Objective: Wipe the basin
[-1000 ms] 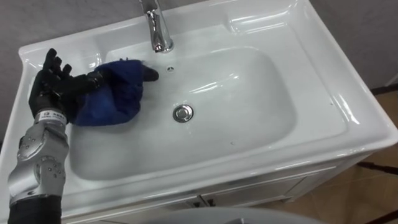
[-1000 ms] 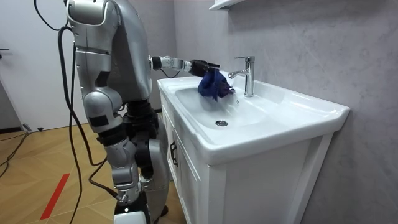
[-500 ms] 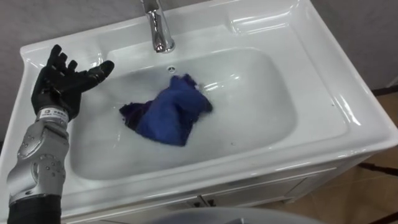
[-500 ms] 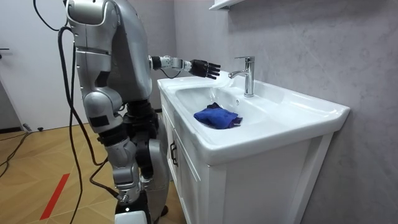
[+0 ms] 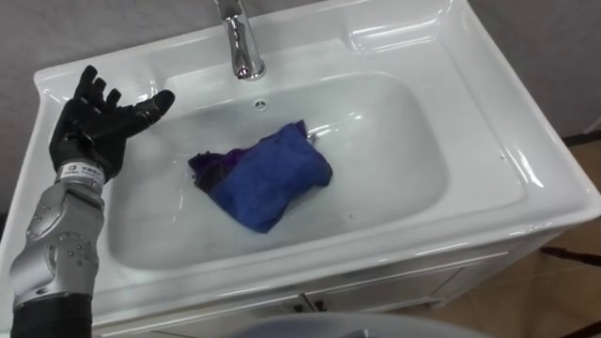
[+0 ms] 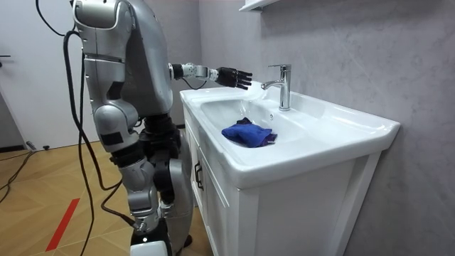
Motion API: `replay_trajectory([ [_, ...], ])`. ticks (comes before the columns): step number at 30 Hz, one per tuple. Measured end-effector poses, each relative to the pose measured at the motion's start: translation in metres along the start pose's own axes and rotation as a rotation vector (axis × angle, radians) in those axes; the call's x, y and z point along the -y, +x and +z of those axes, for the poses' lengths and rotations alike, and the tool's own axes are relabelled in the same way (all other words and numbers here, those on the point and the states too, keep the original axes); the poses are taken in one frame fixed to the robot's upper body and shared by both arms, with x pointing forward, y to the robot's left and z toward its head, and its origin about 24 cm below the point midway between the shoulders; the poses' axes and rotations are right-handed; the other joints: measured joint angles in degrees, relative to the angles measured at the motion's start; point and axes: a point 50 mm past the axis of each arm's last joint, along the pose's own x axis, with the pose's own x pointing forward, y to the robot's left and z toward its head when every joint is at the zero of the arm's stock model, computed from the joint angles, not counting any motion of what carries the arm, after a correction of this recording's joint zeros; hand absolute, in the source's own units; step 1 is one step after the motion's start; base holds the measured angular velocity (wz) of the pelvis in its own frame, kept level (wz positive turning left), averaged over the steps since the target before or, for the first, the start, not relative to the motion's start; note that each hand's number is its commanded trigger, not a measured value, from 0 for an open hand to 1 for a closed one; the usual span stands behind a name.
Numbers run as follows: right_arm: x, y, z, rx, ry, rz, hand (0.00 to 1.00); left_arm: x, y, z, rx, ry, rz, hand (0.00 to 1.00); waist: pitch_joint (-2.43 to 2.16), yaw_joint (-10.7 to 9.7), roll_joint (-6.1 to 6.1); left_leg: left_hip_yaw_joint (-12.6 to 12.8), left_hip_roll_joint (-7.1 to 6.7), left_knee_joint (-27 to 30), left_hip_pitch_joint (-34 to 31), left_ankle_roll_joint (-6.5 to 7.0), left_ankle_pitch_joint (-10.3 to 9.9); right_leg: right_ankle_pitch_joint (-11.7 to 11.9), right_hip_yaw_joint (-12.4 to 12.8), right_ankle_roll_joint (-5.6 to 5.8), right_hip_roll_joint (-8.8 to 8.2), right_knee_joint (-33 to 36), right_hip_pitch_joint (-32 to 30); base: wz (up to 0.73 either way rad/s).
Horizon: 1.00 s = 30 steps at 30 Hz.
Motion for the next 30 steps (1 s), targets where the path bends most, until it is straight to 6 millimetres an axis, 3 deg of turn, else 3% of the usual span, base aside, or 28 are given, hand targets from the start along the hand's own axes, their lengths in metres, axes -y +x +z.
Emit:
replay_trajectory([
  [6, 0.001, 0.000, -0.005, -0.020, 0.007, -0.001, 0.00, -0.006, -0.001, 0.006, 0.020, -0.088, 0.016, 0.00, -0.05, 0.06, 0.42, 0.41, 0.00, -0.14, 0.40, 0.00, 0.00, 0.00, 0.35, 0.00, 0.02, 0.12, 0.25, -0.01],
  [13, 0.003, 0.000, -0.004, -0.017, 0.023, -0.013, 0.00, -0.019, -0.004, 0.012, 0.037, -0.048, 0.140, 0.00, -0.15, 1.07, 0.80, 0.76, 0.03, -0.14, 0.24, -0.01, -0.01, -0.01, 0.86, 0.01, 0.09, 0.00, -0.11, -0.03],
  [21, 0.007, 0.000, -0.005, -0.017, 0.042, -0.057, 0.00, -0.050, -0.015, 0.035, 0.130, 0.095, 0.457, 0.00, -0.40, 3.53, 0.97, -0.39, -0.06, -0.09, -0.73, 0.00, -0.01, 0.01, -0.70, -0.01, 0.00, -0.02, -0.29, 0.09],
  [22, 0.008, 0.000, -0.005, -0.014, 0.044, -0.060, 0.00, -0.056, -0.018, 0.041, 0.153, 0.145, 0.518, 0.00, -0.51, 4.57, 1.02, -0.38, -0.04, -0.07, -0.64, 0.00, -0.01, 0.02, -0.72, -0.02, 0.02, -0.03, -0.17, 0.00],
  [26, 0.009, 0.000, -0.006, 0.005, 0.047, -0.063, 0.00, -0.076, -0.032, 0.055, 0.226, 0.208, 0.735, 0.00, -0.09, 6.13, 0.46, -1.63, -0.19, -0.17, -0.08, -0.01, -0.01, 0.02, -1.96, -0.03, -0.13, -0.17, 1.08, 0.13],
  [30, 0.011, 0.000, -0.002, 0.030, 0.029, -0.088, 0.00, -0.092, -0.047, 0.059, 0.270, 0.202, 0.921, 0.00, -0.01, 8.12, 0.67, -1.97, -0.26, -0.18, -0.33, 0.00, -0.01, -0.04, -2.08, 0.00, -0.13, -0.34, 0.95, 0.07],
])
